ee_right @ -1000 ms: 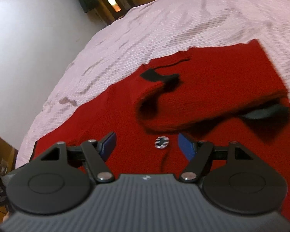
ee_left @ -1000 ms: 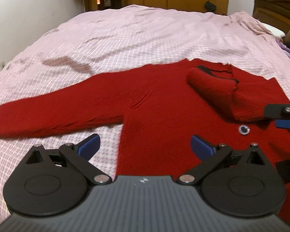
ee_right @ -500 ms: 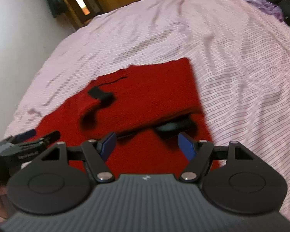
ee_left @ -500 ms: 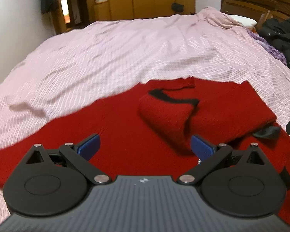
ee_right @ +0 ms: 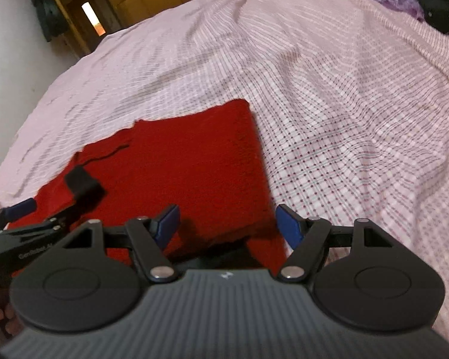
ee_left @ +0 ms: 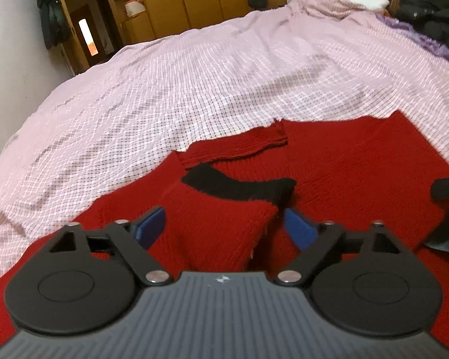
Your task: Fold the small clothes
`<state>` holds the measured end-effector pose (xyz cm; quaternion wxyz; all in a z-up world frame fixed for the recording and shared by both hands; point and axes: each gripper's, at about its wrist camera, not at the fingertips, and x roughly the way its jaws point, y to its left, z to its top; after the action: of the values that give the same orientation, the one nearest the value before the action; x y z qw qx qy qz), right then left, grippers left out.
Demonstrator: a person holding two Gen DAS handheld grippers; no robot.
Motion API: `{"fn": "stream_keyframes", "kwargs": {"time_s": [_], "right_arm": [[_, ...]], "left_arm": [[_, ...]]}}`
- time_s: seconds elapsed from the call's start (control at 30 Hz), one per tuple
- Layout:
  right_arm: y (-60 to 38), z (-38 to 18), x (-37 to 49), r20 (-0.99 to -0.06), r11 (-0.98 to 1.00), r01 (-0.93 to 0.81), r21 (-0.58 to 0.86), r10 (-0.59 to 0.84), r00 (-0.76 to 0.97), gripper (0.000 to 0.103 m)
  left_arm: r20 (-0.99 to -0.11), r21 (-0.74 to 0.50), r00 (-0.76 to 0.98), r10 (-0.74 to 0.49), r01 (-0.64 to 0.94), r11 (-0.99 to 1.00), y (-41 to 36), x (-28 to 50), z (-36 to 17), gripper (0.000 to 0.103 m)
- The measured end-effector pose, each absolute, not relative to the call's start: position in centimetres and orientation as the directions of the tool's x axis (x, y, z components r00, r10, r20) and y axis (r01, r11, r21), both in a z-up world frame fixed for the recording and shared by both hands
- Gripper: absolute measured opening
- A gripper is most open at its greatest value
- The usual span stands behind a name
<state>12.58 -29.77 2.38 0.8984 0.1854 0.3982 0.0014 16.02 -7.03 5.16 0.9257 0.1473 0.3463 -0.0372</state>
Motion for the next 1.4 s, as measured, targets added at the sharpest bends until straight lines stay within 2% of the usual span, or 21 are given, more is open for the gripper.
{"fn": "stream_keyframes", "kwargs": {"time_s": [0.07, 0.1, 0.13, 0.2, 0.4, 0.67, 0.93, 1.03, 1.1, 1.17, 1.2, 1.27, 1.4], "right_arm": [[-29.6, 1.7, 13.0, -0.700, 0.931, 0.130, 0.340, 0.159, 0.696, 0.072], [-29.5, 1.5, 13.1, -0.694, 0.933, 0.125, 0.338, 0.157, 0.702, 0.072], [-29.3, 1.3, 13.1, -0.687, 0.936, 0.118, 0.332, 0.154, 0.710, 0.073], [-29.0, 1.1, 13.1, -0.678, 0.943, 0.106, 0.315, 0.146, 0.720, 0.073], [-29.0, 0.9, 12.9, -0.657, 0.947, 0.083, 0.310, 0.150, 0.739, 0.072], [-28.7, 0.9, 12.6, -0.646, 0.951, 0.087, 0.296, 0.132, 0.752, 0.072], [-29.0, 2.1, 12.8, -0.632, 0.948, 0.087, 0.305, 0.133, 0.764, 0.073], [-28.6, 2.8, 13.2, -0.611, 0.962, 0.075, 0.264, 0.107, 0.784, 0.073], [-28.1, 3.0, 13.6, -0.605, 0.973, 0.061, 0.221, 0.088, 0.792, 0.063], [-27.4, 2.8, 14.3, -0.624, 0.988, 0.066, 0.142, 0.038, 0.781, 0.048], [-27.1, 2.4, 14.8, -0.637, 0.993, 0.074, 0.096, 0.004, 0.771, 0.046], [-27.1, 1.3, 15.6, -0.660, 0.995, 0.077, 0.066, -0.014, 0.751, 0.046], [-28.4, 0.4, 16.2, -0.659, 0.982, 0.109, 0.155, 0.021, 0.752, 0.045]], "left_arm": [[-0.655, 0.241, 0.755, 0.024, 0.179, 0.954, -7.0, 16.7, 4.5, 0.068], [-0.654, 0.234, 0.756, 0.018, 0.180, 0.955, -6.8, 16.8, 4.3, 0.055], [-0.650, 0.227, 0.760, 0.015, 0.175, 0.958, -6.6, 16.9, 4.2, 0.047], [-0.636, 0.204, 0.771, 0.016, 0.149, 0.968, -5.9, 16.6, 4.4, 0.041], [-0.611, 0.107, 0.789, 0.063, 0.003, 0.994, -0.9, 13.6, 5.7, 0.042], [-0.687, -0.086, 0.727, 0.024, -0.114, 0.990, 6.9, 9.8, 4.7, 0.052], [-0.663, -0.150, 0.748, 0.016, -0.153, 0.977, 9.6, 8.9, 5.2, 0.054], [-0.653, -0.148, 0.758, 0.006, -0.135, 0.980, 9.3, 9.8, 5.5, 0.054], [-0.666, -0.129, 0.746, 0.009, -0.127, 0.983, 8.7, 10.8, 5.1, 0.054], [-0.708, -0.070, 0.704, 0.059, -0.153, 0.986, 8.2, 11.8, 4.1, 0.054], [-0.723, -0.042, 0.686, 0.081, -0.161, 0.986, 8.1, 12.2, 3.5, 0.054], [-0.718, -0.021, 0.690, 0.094, -0.156, 0.988, 7.9, 12.1, 2.6, 0.056], [-0.696, 0.043, 0.706, 0.127, -0.137, 0.990, 7.3, 11.8, 2.1, 0.061]]}}
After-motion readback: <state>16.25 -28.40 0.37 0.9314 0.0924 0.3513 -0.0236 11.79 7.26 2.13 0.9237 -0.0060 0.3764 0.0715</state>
